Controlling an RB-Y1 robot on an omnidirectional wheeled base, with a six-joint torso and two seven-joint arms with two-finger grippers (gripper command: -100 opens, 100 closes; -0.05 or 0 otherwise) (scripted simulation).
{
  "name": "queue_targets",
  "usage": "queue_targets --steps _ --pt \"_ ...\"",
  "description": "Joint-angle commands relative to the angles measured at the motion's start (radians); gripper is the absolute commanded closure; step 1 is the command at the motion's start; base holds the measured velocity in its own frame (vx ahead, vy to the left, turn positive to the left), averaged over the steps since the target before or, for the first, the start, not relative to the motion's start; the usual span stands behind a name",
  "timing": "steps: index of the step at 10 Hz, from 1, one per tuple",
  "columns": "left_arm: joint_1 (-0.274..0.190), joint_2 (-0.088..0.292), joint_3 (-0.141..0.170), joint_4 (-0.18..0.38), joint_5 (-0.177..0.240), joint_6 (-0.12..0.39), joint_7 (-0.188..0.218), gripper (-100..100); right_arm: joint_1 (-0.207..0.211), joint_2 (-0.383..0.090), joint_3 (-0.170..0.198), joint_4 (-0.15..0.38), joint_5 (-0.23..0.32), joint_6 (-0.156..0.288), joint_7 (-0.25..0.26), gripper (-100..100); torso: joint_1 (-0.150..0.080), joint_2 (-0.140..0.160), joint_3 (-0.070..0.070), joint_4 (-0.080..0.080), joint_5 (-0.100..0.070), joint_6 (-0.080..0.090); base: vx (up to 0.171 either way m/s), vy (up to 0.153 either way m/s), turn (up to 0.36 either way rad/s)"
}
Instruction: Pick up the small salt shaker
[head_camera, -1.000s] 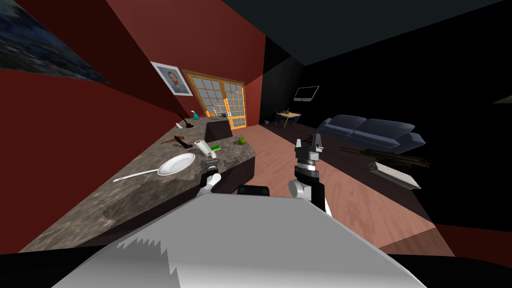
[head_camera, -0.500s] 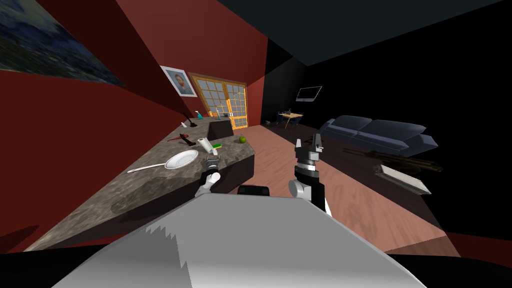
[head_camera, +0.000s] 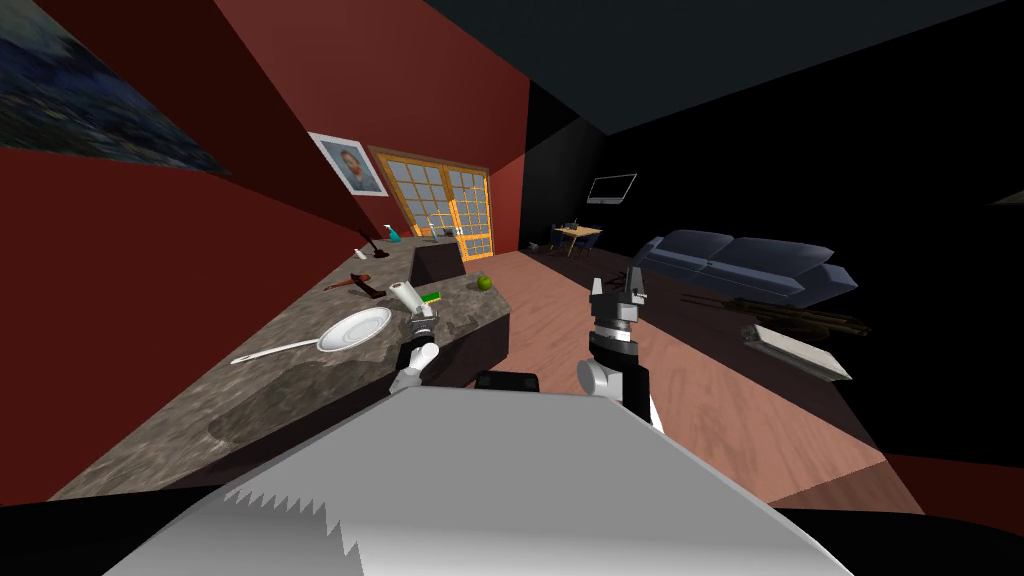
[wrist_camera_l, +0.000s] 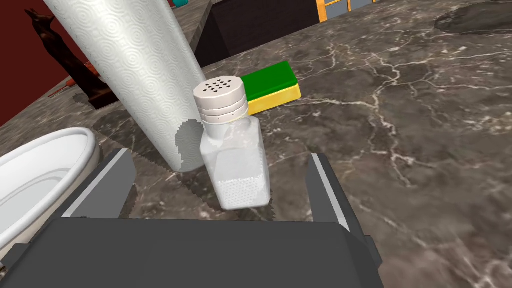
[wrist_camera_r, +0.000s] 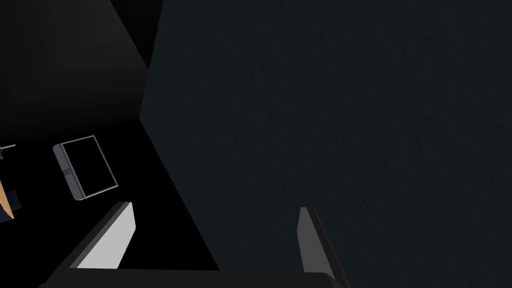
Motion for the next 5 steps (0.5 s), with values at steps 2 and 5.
queue_targets --steps 2,5 --pt "0.000 0.000 0.000 0.000 0.000 0.000 0.000 -100 0.000 0.000 0.000 0.000 0.000 0.000 0.000 0 -0.002 0.003 0.002 0.001 -0.001 0.000 0.004 0.004 0.002" --pt "0.000 0.000 0.000 0.000 0.000 0.000 0.000 100 0.000 0.000 0.000 0.000 0.000 0.000 0.000 0 -0.004 0.004 0.003 0.001 -0.001 0.000 0.000 0.000 0.000"
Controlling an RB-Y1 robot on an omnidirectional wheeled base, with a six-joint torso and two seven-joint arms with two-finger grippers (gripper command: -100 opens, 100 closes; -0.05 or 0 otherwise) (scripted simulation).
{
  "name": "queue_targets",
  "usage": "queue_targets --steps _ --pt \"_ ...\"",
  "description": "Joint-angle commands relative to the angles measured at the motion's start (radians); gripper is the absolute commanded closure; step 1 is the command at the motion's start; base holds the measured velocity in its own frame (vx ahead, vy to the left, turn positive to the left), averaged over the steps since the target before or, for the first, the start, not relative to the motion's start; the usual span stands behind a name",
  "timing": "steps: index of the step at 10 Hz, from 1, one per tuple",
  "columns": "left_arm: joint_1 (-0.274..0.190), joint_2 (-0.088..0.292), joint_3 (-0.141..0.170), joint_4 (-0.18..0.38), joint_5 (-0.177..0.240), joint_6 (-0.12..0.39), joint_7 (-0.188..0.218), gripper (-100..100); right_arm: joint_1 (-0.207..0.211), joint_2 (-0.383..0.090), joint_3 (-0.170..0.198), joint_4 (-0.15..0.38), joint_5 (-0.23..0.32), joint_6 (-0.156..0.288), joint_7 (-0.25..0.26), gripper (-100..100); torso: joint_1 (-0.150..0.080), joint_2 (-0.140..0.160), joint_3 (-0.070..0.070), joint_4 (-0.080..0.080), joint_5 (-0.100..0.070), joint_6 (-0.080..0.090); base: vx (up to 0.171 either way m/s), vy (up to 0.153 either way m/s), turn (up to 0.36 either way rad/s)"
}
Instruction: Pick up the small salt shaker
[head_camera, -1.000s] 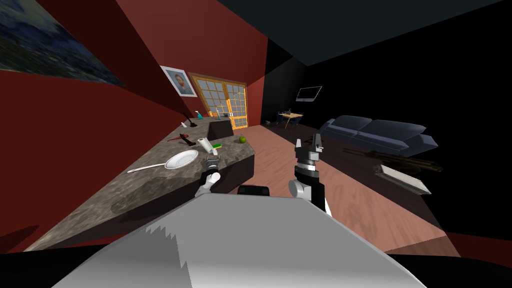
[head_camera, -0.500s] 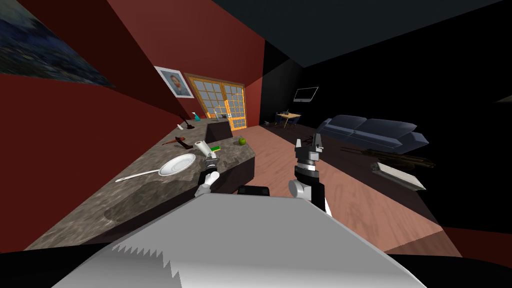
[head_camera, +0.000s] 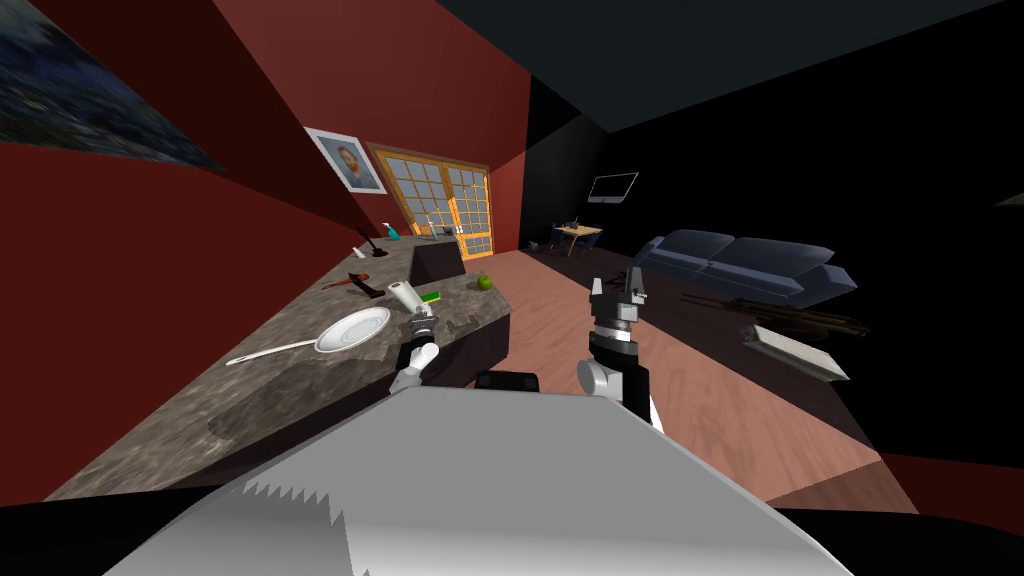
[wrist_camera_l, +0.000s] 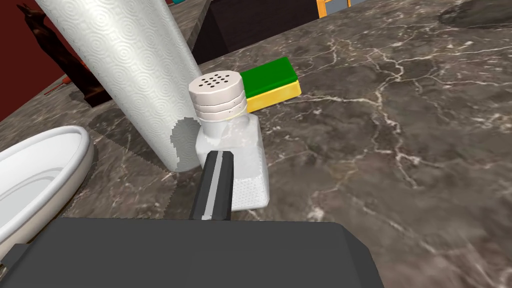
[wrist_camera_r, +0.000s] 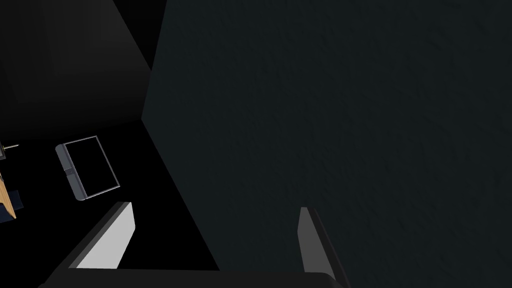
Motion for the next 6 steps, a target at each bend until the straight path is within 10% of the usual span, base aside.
queue_targets --steps 1,2,4,6 --pt "0.000 0.000 0.000 0.000 0.000 0.000 0.000 100 0.000 0.000 0.000 0.000 0.000 0.000 0.000 0 0.000 0.000 0.000 0.000 0.000 0.000 0.000 0.000 0.000" --pt "0.000 0.000 0.000 0.000 0.000 0.000 0.000 100 0.000 0.000 0.000 0.000 0.000 0.000 0.000 0 0.000 0.000 0.000 0.000 0.000 0.000 0.000 0.000 0.000" --pt "0.011 0.013 0.012 -0.009 0.008 0.029 -0.001 -100 0.000 0.000 0.000 0.000 0.000 0.000 0.000 0 0.000 0.000 0.000 0.000 0.000 0.000 -0.011 -0.001 0.004" --pt "0.024 0.030 0.031 -0.021 0.020 0.070 -0.002 -100 0.000 0.000 0.000 0.000 0.000 0.000 0.000 0 -0.001 0.003 0.002 0.001 0.000 0.000 -0.052 -0.020 0.016"
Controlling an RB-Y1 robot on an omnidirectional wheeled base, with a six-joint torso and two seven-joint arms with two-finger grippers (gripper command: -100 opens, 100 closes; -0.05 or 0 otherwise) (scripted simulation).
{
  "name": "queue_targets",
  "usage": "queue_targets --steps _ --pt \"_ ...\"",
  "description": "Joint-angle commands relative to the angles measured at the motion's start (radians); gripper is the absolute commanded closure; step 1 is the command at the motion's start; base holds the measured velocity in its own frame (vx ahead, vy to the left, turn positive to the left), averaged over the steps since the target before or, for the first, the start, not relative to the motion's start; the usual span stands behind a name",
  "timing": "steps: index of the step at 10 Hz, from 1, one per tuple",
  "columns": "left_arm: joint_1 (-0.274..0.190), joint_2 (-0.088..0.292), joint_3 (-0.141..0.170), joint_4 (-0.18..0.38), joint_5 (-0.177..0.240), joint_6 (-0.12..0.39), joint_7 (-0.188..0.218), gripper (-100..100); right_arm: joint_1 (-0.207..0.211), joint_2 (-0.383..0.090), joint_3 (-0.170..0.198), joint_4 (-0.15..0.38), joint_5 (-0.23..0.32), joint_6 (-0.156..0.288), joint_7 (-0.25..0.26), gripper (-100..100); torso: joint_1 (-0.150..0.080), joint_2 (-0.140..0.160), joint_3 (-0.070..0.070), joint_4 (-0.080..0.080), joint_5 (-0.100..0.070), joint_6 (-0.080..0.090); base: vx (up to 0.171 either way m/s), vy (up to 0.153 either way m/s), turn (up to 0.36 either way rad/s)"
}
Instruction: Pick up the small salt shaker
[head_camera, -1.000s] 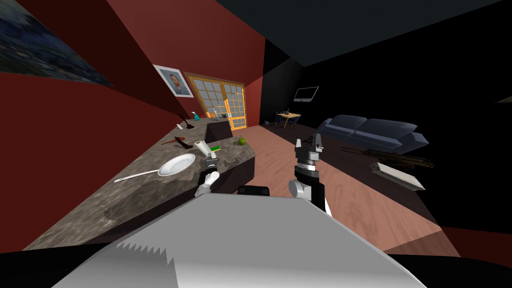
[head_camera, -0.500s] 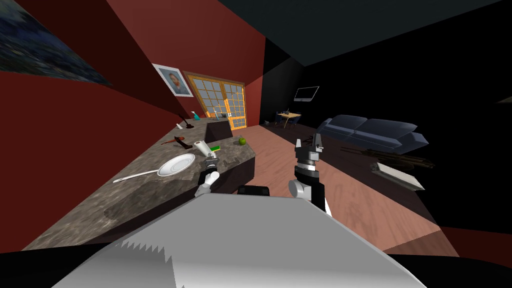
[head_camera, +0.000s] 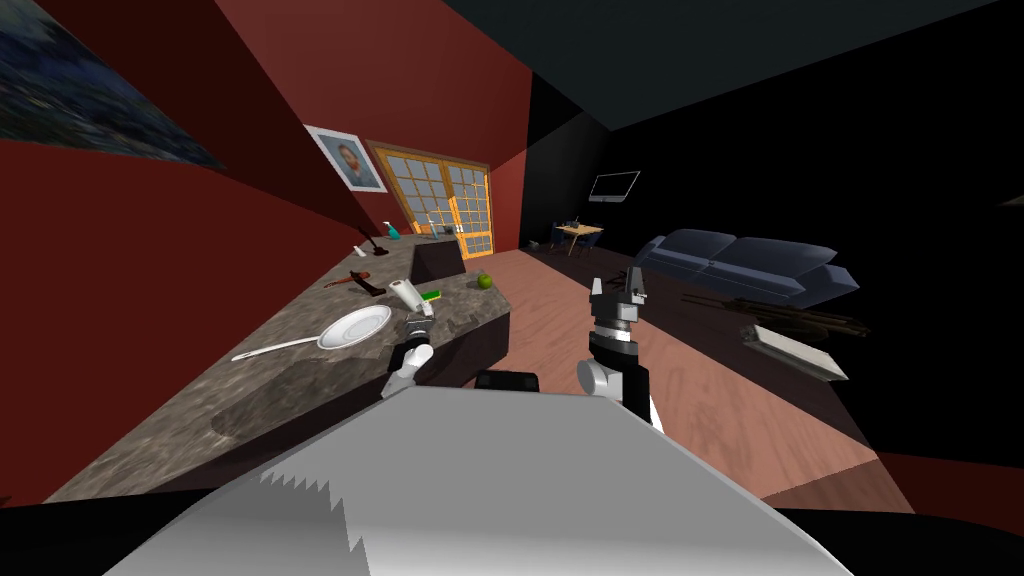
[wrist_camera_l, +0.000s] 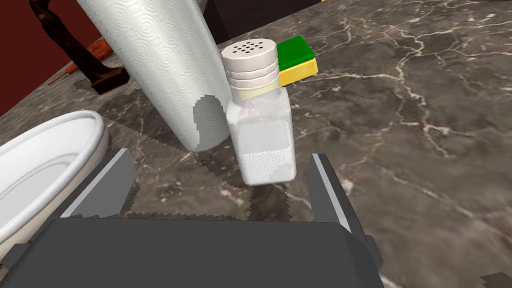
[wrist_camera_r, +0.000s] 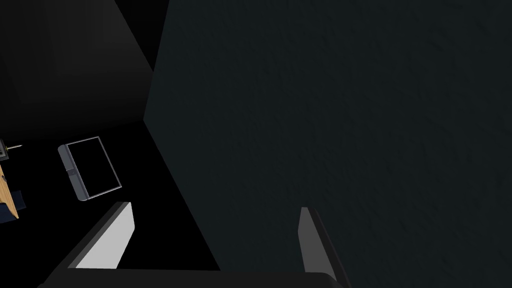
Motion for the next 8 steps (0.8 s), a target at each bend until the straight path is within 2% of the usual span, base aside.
queue_targets --steps 1,2,3,7,8 --pt "0.011 0.017 0.018 -0.009 0.010 0.040 0.000 -100 0.000 0.000 0.000 0.000 0.000 0.000 0.000 0 0.000 0.000 0.000 0.000 0.000 0.000 -0.052 -0.020 0.019" --pt "0.019 0.029 0.031 -0.017 0.017 0.069 0.001 -100 0.000 0.000 0.000 0.000 0.000 0.000 0.000 0 0.000 0.000 0.000 0.000 0.000 0.000 -0.049 -0.026 0.025" --pt "0.019 0.029 0.031 -0.017 0.017 0.069 0.001 -100 0.000 0.000 0.000 0.000 0.000 0.000 0.000 0 0.000 0.000 0.000 0.000 0.000 0.000 -0.031 -0.020 0.011" --pt "0.055 0.085 0.093 -0.053 0.049 0.192 0.003 -100 0.000 0.000 0.000 0.000 0.000 0.000 0.000 0 0.000 -0.001 0.000 0.000 0.000 0.000 -0.037 -0.026 0.027" --pt "0.055 0.085 0.093 -0.053 0.049 0.201 0.003 -100 0.000 0.000 0.000 0.000 0.000 0.000 0.000 0 -0.001 0.000 0.000 0.000 0.000 0.000 -0.033 -0.018 0.008"
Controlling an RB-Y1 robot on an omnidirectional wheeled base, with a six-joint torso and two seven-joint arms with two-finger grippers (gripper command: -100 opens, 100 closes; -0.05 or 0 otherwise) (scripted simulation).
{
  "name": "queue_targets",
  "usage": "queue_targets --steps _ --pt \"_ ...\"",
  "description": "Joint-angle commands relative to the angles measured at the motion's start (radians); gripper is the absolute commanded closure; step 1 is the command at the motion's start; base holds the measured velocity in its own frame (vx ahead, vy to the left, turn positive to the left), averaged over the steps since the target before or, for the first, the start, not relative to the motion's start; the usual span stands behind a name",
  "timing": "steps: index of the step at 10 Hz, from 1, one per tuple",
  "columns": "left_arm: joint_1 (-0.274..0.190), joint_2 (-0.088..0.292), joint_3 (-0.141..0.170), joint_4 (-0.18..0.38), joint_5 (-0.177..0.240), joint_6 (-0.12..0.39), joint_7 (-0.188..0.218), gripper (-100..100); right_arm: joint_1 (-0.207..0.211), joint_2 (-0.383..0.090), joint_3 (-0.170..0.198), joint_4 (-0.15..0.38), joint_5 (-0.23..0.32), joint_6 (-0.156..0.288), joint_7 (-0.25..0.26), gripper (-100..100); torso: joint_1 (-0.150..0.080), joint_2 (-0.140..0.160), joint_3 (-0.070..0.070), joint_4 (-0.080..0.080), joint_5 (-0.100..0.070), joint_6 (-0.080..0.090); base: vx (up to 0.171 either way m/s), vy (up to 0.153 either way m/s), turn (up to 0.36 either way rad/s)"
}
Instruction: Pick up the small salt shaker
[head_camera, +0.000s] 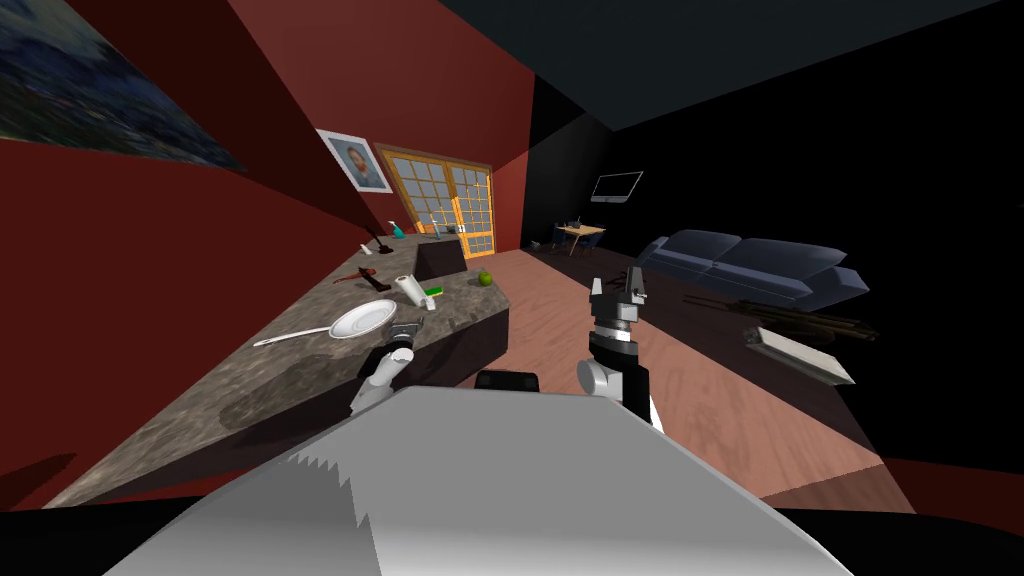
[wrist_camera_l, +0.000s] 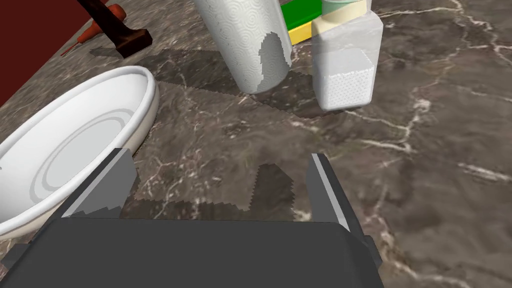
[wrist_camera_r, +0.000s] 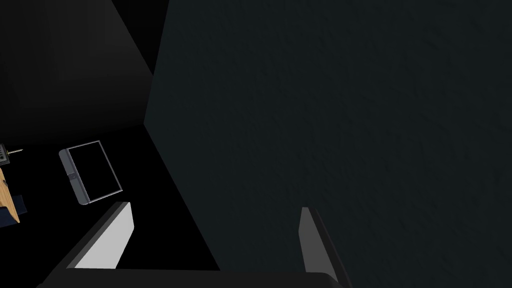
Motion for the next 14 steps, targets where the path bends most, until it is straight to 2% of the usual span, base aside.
queue_targets --steps 1,2,3,9,14 --pt "0.011 0.016 0.021 -0.013 0.010 0.048 0.000 -100 0.000 0.000 0.000 0.000 0.000 0.000 0.000 0 0.000 0.000 0.000 0.000 0.000 0.000 -0.029 -0.011 0.016" --pt "0.021 0.030 0.037 -0.023 0.018 0.075 0.001 -100 0.000 0.000 0.000 0.000 0.000 0.000 0.000 0 0.000 0.000 0.000 0.000 0.000 0.000 -0.036 -0.024 0.030" --pt "0.021 0.030 0.037 -0.023 0.018 0.082 0.001 -100 0.000 0.000 0.000 0.000 0.000 0.000 0.000 0 0.000 0.000 0.000 0.000 0.000 0.000 -0.025 -0.018 0.019" --pt "0.071 0.100 0.122 -0.072 0.060 0.265 0.018 -100 0.000 0.000 0.000 0.000 0.000 0.000 0.000 0 -0.001 -0.001 -0.001 0.000 0.000 0.000 -0.021 -0.029 0.029" --pt "0.084 0.133 0.172 -0.085 0.071 0.375 0.038 -100 0.000 0.000 0.000 0.000 0.000 0.000 0.000 0 -0.002 -0.004 -0.003 -0.001 0.000 0.000 0.023 -0.048 0.028"
